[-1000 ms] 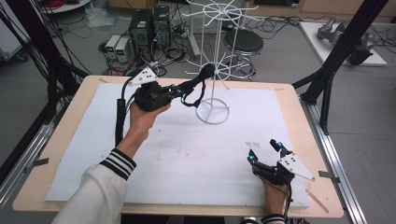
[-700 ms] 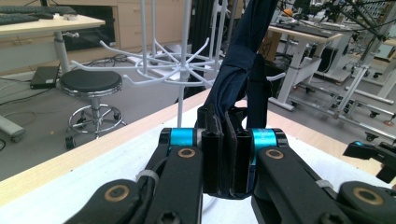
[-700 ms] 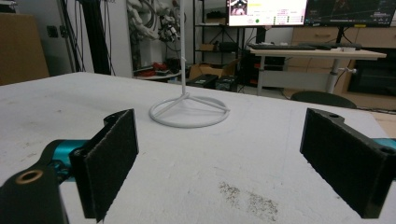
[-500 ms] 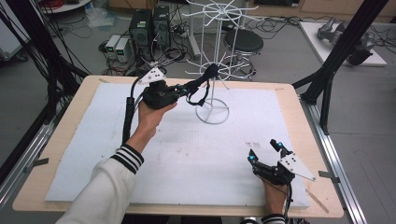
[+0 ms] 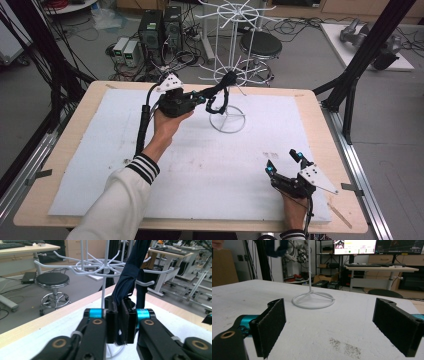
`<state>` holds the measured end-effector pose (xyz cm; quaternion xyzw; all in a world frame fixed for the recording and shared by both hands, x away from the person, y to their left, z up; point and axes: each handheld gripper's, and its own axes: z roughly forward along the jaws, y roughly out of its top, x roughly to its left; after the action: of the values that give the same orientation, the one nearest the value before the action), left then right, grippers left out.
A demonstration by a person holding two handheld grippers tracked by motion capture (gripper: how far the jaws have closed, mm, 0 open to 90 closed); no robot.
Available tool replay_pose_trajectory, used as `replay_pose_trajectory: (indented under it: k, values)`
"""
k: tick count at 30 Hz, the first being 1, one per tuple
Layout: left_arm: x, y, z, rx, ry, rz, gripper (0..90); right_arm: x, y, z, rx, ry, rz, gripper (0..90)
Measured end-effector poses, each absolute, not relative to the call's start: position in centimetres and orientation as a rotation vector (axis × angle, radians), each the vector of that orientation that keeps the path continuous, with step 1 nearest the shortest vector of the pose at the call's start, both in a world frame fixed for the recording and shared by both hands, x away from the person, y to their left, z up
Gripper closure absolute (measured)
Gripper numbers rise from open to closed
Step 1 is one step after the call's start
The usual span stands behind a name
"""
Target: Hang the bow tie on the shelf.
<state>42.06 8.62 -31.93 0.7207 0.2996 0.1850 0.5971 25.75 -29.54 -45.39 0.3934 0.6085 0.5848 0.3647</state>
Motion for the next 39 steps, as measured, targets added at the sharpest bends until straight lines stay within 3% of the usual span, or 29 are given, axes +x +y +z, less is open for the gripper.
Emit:
replay_pose_trajectory:
  k: [6, 9, 11, 20, 32, 39]
  values:
    - [42.1, 8.8, -32.5, 1.688, 0.748, 0.481, 47.9, 25.7, -29.5, -45.4, 1.013, 1.559, 1.509, 10.5]
    - [41.6, 9.1, -33.2, 1.707, 0.752, 0.509, 25.0, 25.7, -29.5, -45.4, 1.017, 1.560, 1.508, 10.5]
    - [40.8, 9.6, -33.7, 1.697, 0.738, 0.550, 18.5, 25.7, -29.5, -45.4, 1.019, 1.560, 1.509, 10.5]
    - [37.1, 14.7, -35.4, 1.635, 0.648, 0.616, 17.2, 25.6, -29.5, -45.4, 1.012, 1.557, 1.501, 10.5]
    - [32.1, 24.8, -40.9, 1.488, 0.692, 0.654, 15.9, 25.6, -29.4, -45.4, 1.012, 1.561, 1.492, 10.5]
    - [29.1, 27.6, -43.7, 1.424, 0.694, 0.697, 15.2, 25.6, -29.4, -45.4, 1.016, 1.560, 1.493, 10.5]
